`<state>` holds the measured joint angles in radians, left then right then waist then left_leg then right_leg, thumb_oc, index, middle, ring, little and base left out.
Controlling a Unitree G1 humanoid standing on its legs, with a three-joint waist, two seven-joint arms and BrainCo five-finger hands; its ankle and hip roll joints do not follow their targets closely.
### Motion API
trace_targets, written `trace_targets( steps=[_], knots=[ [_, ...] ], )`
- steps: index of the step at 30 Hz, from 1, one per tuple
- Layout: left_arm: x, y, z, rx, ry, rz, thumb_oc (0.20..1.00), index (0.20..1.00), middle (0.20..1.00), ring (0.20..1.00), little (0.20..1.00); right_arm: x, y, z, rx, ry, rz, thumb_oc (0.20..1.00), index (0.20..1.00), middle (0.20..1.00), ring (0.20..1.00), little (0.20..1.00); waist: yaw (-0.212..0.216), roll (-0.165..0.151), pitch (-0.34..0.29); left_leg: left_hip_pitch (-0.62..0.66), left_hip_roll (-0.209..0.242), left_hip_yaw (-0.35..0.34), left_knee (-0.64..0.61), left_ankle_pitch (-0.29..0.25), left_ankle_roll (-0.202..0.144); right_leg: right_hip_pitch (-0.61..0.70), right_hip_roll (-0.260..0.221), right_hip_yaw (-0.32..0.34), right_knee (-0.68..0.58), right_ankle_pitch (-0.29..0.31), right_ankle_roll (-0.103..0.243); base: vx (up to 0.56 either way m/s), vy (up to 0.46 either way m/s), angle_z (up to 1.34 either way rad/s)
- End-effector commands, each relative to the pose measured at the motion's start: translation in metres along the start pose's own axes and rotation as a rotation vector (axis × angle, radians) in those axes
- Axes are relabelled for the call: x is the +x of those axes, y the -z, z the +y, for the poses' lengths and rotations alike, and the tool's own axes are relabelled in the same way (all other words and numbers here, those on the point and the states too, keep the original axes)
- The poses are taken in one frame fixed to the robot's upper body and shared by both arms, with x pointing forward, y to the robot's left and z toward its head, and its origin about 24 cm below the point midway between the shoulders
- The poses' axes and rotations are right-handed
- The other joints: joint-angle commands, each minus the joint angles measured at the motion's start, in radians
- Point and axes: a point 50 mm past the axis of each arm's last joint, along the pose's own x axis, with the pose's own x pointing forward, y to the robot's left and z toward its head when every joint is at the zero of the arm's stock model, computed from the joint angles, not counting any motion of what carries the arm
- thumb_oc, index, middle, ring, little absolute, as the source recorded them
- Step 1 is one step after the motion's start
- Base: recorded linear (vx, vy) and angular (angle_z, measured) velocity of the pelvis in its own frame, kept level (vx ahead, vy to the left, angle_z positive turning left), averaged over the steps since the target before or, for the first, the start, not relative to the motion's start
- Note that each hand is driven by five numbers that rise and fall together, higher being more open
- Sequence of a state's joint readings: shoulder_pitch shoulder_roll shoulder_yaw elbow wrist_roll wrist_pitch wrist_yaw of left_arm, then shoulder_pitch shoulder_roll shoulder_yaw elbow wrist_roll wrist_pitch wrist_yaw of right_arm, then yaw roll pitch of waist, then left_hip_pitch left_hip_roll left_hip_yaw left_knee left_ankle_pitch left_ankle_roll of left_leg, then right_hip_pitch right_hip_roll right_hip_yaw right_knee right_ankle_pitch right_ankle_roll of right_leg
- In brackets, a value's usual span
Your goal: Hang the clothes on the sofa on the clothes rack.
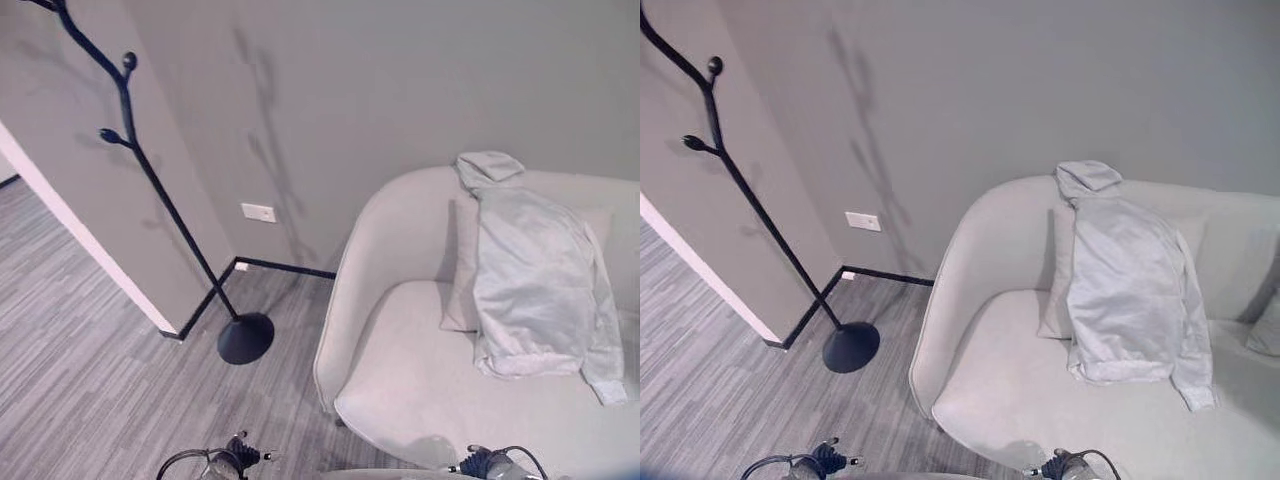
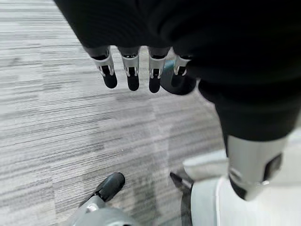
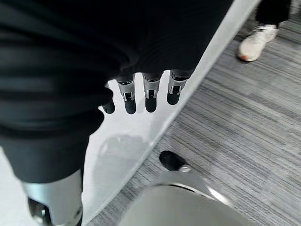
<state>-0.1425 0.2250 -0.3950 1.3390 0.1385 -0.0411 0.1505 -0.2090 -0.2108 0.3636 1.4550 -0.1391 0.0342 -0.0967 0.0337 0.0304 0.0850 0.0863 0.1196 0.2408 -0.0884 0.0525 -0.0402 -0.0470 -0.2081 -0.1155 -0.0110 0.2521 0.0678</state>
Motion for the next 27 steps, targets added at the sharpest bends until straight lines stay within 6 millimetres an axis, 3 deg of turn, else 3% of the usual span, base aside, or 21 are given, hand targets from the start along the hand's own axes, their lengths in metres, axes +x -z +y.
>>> trace_targets(
  steps=[1,2,3,4,5,6,9,10,11,15,16,19,20,23,24,25,26,27],
  knots=[
    [0.005,-0.034,0.019,-0.039,-0.058,-0.073,1.0,1.0,1.0,1.0,1.0,0.001,-0.031,-0.037,-0.023,0.091,-0.06,1.0,1.0,1.0,1.0,1.0,0.037,0.057,0.107,0.02,0.008,-0.07,0.001,0.001,-0.052,0.21,-0.209,-0.075,0.028,-0.171,-0.029,-0.22,-0.287,-0.42],
    [0.005,-0.035,0.02,-0.084,-0.064,-0.071,1.0,1.0,1.0,1.0,1.0,0.001,-0.023,-0.035,0.014,0.084,-0.033,1.0,1.0,1.0,1.0,1.0,0.062,0.042,0.076,-0.015,0.012,-0.054,0.002,0.009,-0.058,0.261,-0.259,-0.085,0.031,-0.153,-0.022,-0.15,-0.216,-0.5],
    [0.005,-0.035,0.02,-0.084,-0.064,-0.07,1.0,1.0,1.0,1.0,1.0,0.001,-0.023,-0.035,0.014,0.084,-0.033,1.0,1.0,1.0,1.0,1.0,0.061,0.041,0.077,-0.014,0.01,-0.055,0.003,0.008,-0.057,0.264,-0.261,-0.086,0.03,-0.154,-0.021,-0.15,-0.394,-0.56],
    [0.005,-0.032,0.016,-0.116,-0.053,-0.058,1.0,1.0,1.0,1.0,1.0,0.001,-0.015,-0.033,0.057,0.078,-0.009,1.0,1.0,1.0,1.0,1.0,0.089,0.02,0.026,-0.066,0.025,-0.049,0.011,0.016,-0.063,0.295,-0.298,-0.08,0.023,-0.132,-0.01,-0.09,-0.349,-0.96],
    [0.005,-0.031,0.016,-0.125,-0.05,-0.051,1.0,1.0,1.0,1.0,1.0,0.001,-0.013,-0.031,0.068,0.074,-0.002,1.0,1.0,1.0,1.0,1.0,0.097,0.01,0.01,-0.082,0.031,-0.049,0.011,0.018,-0.063,0.296,-0.3,-0.066,0.017,-0.129,-0.007,-0.12,-0.613,-0.72],
    [0.005,-0.027,0.018,-0.123,-0.049,-0.041,1.0,1.0,1.0,1.0,1.0,0.001,-0.012,-0.029,0.073,0.067,-0.011,1.0,1.0,1.0,1.0,1.0,0.099,-0.017,-0.009,-0.099,0.04,-0.061,0.005,0.02,-0.064,0.276,-0.286,-0.031,0.012,-0.13,-0.006,-0.09,-0.54,-0.69],
    [0.005,-0.024,0.017,-0.124,-0.042,-0.029,1.0,1.0,1.0,1.0,1.0,0.001,-0.016,-0.029,0.049,0.061,-0.038,1.0,1.0,1.0,1.0,1.0,0.092,-0.034,-0.006,-0.117,0.097,-0.076,0.001,0.035,-0.074,0.263,-0.227,-0.005,0.018,-0.157,-0.002,-0.1,-0.489,-0.45],
    [0.005,-0.023,0.017,-0.124,-0.042,-0.029,1.0,1.0,1.0,1.0,1.0,0.001,-0.016,-0.029,0.049,0.061,-0.038,1.0,1.0,1.0,1.0,1.0,0.092,-0.033,-0.006,-0.117,0.097,-0.076,0.001,0.035,-0.074,0.264,-0.226,-0.005,0.018,-0.158,-0.003,-0.1,-0.473,-0.15],
    [0.005,-0.023,0.016,-0.112,-0.037,-0.03,1.0,1.0,1.0,1.0,1.0,0.001,-0.012,-0.027,0.038,0.05,-0.033,1.0,1.0,1.0,1.0,1.0,0.086,-0.032,-0.003,-0.136,0.13,-0.091,0.001,0.048,-0.074,0.258,-0.162,-0.001,0.036,-0.185,-0.008,-0.1,-0.459,-0.11],
    [0.006,-0.037,0.02,-0.012,-0.042,-0.08,1.0,1.0,1.0,1.0,1.0,0.001,-0.002,-0.036,0.078,0.078,-0.017,1.0,1.0,1.0,1.0,1.0,0.064,-0.033,0.027,-0.168,0.19,-0.12,0.001,0.048,-0.058,0.236,-0.035,0.031,0.069,-0.216,-0.004,-0.12,-0.545,-0.01],
    [0.006,-0.039,0.019,-0.026,-0.044,-0.079,1.0,1.0,1.0,1.0,1.0,0.001,0.006,-0.044,0.076,0.108,-0.004,1.0,1.0,1.0,1.0,1.0,0.057,-0.045,0.049,-0.177,0.211,-0.111,0.001,0.042,-0.05,0.235,0.007,0.028,0.068,-0.212,-0.002,-0.09,-0.43,0.01],
    [0.006,-0.039,0.02,-0.034,-0.047,-0.076,1.0,1.0,1.0,1.0,1.0,0.0,0.009,-0.049,0.085,0.126,-0.006,1.0,1.0,1.0,1.0,1.0,0.053,-0.056,0.068,-0.184,0.212,-0.083,0.001,0.038,-0.045,0.241,0.014,0.019,0.067,-0.203,-0.003,-0.05,-0.322,0.68],
    [0.006,-0.033,0.019,-0.095,-0.043,-0.054,1.0,1.0,1.0,1.0,1.0,-0.001,0.015,-0.059,0.116,0.159,-0.013,1.0,1.0,1.0,1.0,1.0,0.047,-0.074,0.101,-0.16,0.198,-0.037,0.012,0.019,-0.045,0.258,0.025,0.008,0.058,-0.187,-0.008,-0.04,-0.337,0.24],
    [0.005,-0.018,0.023,-0.202,-0.071,0.004,1.0,1.0,1.0,1.0,1.0,-0.001,0.003,-0.065,0.066,0.176,-0.052,1.0,1.0,1.0,1.0,1.0,0.08,-0.082,0.1,-0.146,0.11,-0.179,0.097,0.016,-0.032,0.228,0.061,0.072,0.04,-0.167,-0.034,-0.05,-0.335,-0.3],
    [0.005,-0.018,0.023,-0.202,-0.071,0.004,1.0,1.0,1.0,1.0,1.0,-0.001,0.003,-0.065,0.066,0.176,-0.052,1.0,1.0,1.0,1.0,1.0,0.08,-0.082,0.1,-0.146,0.11,-0.179,0.097,0.016,-0.032,0.228,0.061,0.072,0.04,-0.167,-0.034,-0.06,-0.28,-1.26],
    [0.005,-0.013,0.023,-0.221,-0.079,0.017,1.0,1.0,1.0,1.0,1.0,0.0,-0.002,-0.063,0.031,0.166,-0.063,1.0,1.0,1.0,1.0,1.0,0.102,-0.083,0.071,-0.16,0.013,-0.207,0.115,0.0,-0.023,0.207,0.085,0.103,0.018,-0.171,-0.047,0.0,-0.28,-1.06],
    [0.004,-0.014,0.02,-0.185,-0.069,0.006,1.0,1.0,1.0,1.0,1.0,-0.001,-0.005,-0.065,0.016,0.168,-0.065,1.0,1.0,1.0,1.0,1.0,0.103,-0.071,0.051,-0.168,-0.073,-0.168,0.125,-0.013,-0.022,0.211,0.103,0.097,0.001,-0.177,-0.048,-0.02,-0.273,-0.31],
    [0.004,-0.014,0.02,-0.185,-0.069,0.005,1.0,1.0,1.0,1.0,1.0,-0.001,-0.005,-0.065,0.017,0.169,-0.065,1.0,1.0,1.0,1.0,1.0,0.104,-0.071,0.05,-0.173,-0.073,-0.167,0.127,-0.008,-0.02,0.206,0.103,0.098,0.002,-0.173,-0.047,0.06,-0.141,0.28]
  ],
)
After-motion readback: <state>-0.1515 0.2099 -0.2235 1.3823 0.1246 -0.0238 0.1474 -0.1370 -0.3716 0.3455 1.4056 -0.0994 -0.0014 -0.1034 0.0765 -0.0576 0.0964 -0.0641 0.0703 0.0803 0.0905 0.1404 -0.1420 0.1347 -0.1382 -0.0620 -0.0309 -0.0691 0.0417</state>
